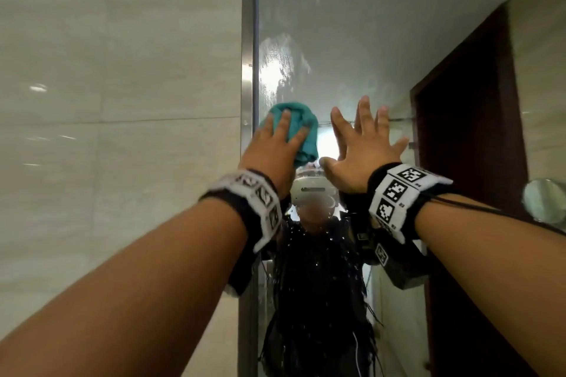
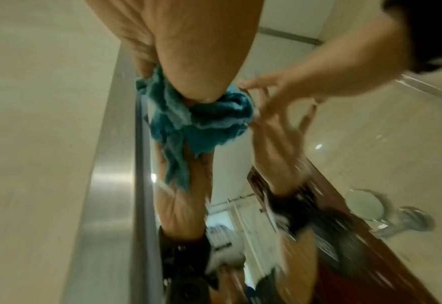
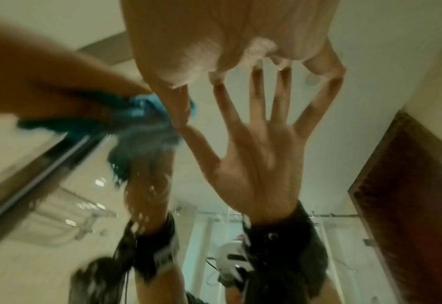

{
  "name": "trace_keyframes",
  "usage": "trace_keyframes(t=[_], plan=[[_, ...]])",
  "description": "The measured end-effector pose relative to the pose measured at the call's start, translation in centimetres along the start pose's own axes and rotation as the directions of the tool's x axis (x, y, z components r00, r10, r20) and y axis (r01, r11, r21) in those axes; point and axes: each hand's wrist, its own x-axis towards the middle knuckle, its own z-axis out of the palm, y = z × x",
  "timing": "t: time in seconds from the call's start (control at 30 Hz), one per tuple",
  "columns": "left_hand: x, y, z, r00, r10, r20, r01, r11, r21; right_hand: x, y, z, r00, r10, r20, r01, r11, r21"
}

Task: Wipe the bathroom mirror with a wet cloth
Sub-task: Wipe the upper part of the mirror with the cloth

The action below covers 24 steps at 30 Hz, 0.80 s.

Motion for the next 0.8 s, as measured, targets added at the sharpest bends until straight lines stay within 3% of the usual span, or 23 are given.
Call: trace_keyframes(t=[0.07, 0.2, 0.37, 0.5, 0.63, 0.7, 0.8], plan=[[2.0, -2.0, -2.0, 0.998, -0.024, -0.053, 0.027, 0.998, 0.065, 0.0, 0.1, 0.0, 1.0, -0.004, -0.012, 0.004, 1.0, -0.001], [2.0, -3.7, -2.1, 0.991, -0.134, -0.013, 0.133, 0.988, -0.079, 0.2, 0.2, 0.4, 0.999, -0.011, -0.033, 0.01, 1.0, -0.014], [-1.6, -0.4, 1.8, 0.996, -0.089, -0.029, 0.086, 0.993, -0.076, 0.2, 0.1, 0.6, 0.999, -0.007, -0.036, 0.006, 1.0, -0.025], [0.9, -1.8, -0.1, 1.0, -0.028, 0.007, 0.028, 0.998, -0.065, 0.1, 0.1, 0.4, 1.0, -0.007, -0.031, 0.006, 1.0, -0.026], [5.0, -2.0, -2.8, 0.995, -0.099, 0.018, 0.1, 0.988, -0.12, 0.2, 0.2, 0.2, 1.0, -0.006, -0.015, 0.006, 1.0, -0.025], [5.0, -1.2, -2.6, 0.993, -0.112, 0.039, 0.116, 0.981, -0.152, 0.3, 0.2, 0.3, 1.0, -0.005, -0.016, 0.005, 1.0, -0.023], [2.2, 0.1, -0.4, 0.999, -0.031, 0.039, 0.038, 0.981, -0.192, 0.3, 0.2, 0.5, 1.0, -0.004, -0.026, 0.004, 1.0, -0.019]])
